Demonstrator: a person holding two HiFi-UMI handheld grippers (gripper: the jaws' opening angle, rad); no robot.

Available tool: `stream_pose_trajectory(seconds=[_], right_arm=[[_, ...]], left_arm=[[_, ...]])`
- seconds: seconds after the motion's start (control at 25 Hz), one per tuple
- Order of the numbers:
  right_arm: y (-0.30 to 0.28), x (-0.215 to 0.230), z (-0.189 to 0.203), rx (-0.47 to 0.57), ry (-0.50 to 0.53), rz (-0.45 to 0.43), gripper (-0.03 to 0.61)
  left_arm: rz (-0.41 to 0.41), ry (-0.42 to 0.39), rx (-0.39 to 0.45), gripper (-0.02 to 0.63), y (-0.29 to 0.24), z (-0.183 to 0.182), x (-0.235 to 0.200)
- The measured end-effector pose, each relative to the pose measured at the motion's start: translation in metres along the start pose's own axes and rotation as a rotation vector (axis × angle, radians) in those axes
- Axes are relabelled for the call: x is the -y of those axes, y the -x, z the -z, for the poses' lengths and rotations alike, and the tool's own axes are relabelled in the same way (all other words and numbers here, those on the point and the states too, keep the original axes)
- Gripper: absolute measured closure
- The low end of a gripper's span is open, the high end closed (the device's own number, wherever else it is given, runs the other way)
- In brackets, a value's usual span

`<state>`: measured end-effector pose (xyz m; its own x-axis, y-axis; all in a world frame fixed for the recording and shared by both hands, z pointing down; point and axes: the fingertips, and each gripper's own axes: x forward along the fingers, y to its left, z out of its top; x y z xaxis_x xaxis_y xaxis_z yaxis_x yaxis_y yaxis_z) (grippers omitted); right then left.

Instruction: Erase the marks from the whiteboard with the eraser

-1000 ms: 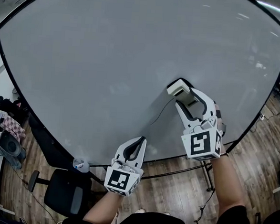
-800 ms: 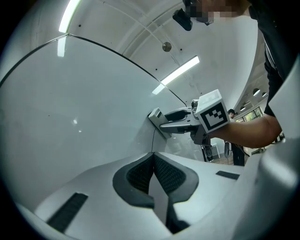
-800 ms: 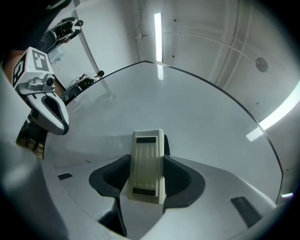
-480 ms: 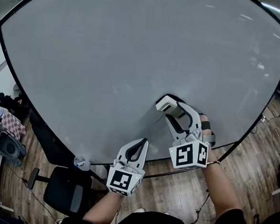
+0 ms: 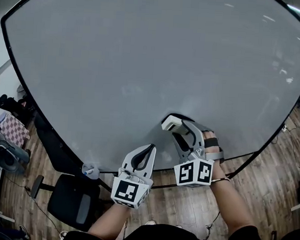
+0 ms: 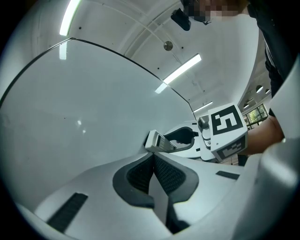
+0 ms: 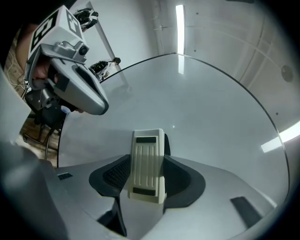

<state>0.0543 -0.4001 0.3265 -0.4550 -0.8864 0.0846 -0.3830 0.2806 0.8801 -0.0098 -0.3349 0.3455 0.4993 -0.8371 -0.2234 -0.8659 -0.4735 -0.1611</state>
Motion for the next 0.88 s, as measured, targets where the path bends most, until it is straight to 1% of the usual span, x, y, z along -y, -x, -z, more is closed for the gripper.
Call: stream_pose_trajectory(seconds=[0.24,0.36,0.52,0.68,0.76,0.88], right_arm=[[-0.005,-0.029,0.005,-0.023,0.058,-0.031,0.336],[-0.009,-0.048,0.010,-0.033,0.089,-0.063,0.336],[-0.011,-0.066,0.013,-0.044,0.105,-0.089,0.336],[-0.013,-0.081,0.019,-0.056,0.127,-0.135,0.336],[-0.013,-0.087,0.021,-0.061,0.128,-0.148,0.336],[-0.010,-0.087,0.019,-0.059,0.099,-0.154,0.336]], left_arm=[[-0.013,0.005,-0.013,0.595,0.006,0.002,-0.003],[-0.018,0.004,-0.012,0.595,0.006,0.003,-0.002],[-0.030,-0.001,-0.013,0.595,0.010,0.004,-0.005],[-0.033,0.005,-0.019,0.595,0.011,0.003,-0.005],[-0.035,0.007,-0.024,0.595,0.012,0.004,-0.005],[-0.043,0.008,-0.030,0.595,0.013,0.005,-0.007]])
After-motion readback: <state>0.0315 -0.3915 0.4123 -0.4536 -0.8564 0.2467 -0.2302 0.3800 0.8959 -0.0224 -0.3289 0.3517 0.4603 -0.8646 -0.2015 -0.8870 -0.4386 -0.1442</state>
